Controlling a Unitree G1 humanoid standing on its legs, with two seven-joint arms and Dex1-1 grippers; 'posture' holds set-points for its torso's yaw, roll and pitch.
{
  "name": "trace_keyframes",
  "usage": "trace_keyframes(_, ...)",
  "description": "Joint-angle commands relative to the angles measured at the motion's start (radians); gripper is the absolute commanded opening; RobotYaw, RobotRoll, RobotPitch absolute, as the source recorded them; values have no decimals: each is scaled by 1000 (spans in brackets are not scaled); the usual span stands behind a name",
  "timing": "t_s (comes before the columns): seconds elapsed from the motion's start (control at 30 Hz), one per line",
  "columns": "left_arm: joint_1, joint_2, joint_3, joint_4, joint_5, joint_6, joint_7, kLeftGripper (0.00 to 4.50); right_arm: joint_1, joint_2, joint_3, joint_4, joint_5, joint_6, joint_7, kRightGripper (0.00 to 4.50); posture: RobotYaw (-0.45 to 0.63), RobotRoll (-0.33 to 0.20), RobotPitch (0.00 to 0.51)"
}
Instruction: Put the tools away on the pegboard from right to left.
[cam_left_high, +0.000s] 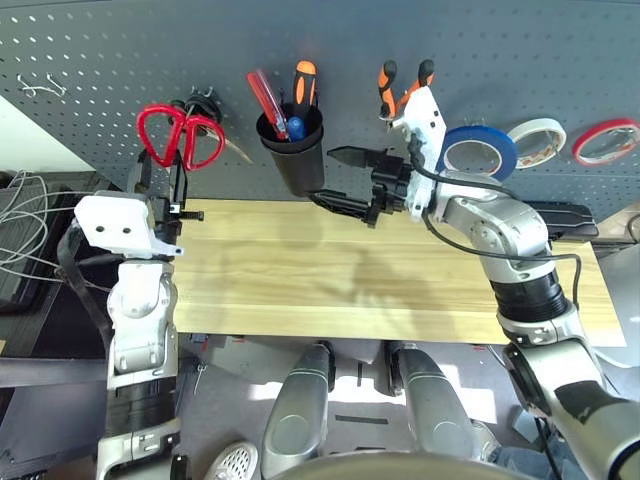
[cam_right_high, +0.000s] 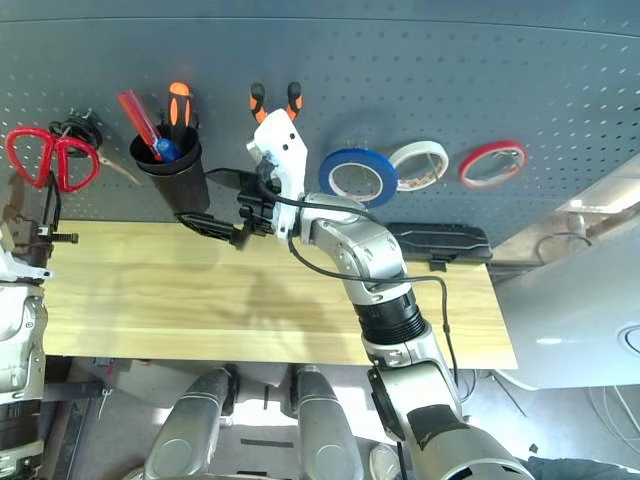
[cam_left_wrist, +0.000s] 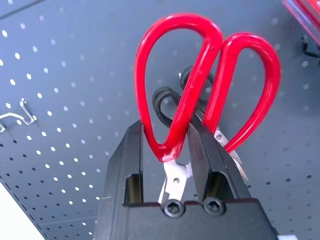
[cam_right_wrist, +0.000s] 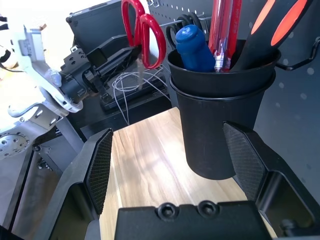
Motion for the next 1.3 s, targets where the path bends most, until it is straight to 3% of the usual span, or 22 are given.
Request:
trace_keyframes(0.03, -12, 11, -18, 54, -17, 72, -28, 1283, 8, 1, -1, -5, 1, -12, -13, 4500, 49, 0, 279)
trace_keyframes(0.5, -77, 20, -51, 130, -34, 138, -71, 1273, 25, 2, -2, 14, -8, -42, -45, 4500, 48, 0, 270)
trace_keyframes(0.67, -51, 20, -102, 173, 8, 135, -95, 2869, 86, -19, 17, 50, -50, -78, -56, 4500, 46, 0, 269)
trace_keyframes(0.8, -5, 5, -157, 218, 19, 266, -114, 4325, 164, -32, 12, 114, -116, -52, -149, 4500, 38, 0, 268)
trace_keyframes(1.07, 36, -17, -214, 265, 60, 383, -92, 4453, 296, -16, -31, 281, -219, -153, -310, 4500, 8, 0, 277)
trace_keyframes(1.3, -6, -41, -248, 343, 91, 391, -74, 4453, 304, -40, -210, 470, -285, -250, -576, 4500, -41, 0, 282)
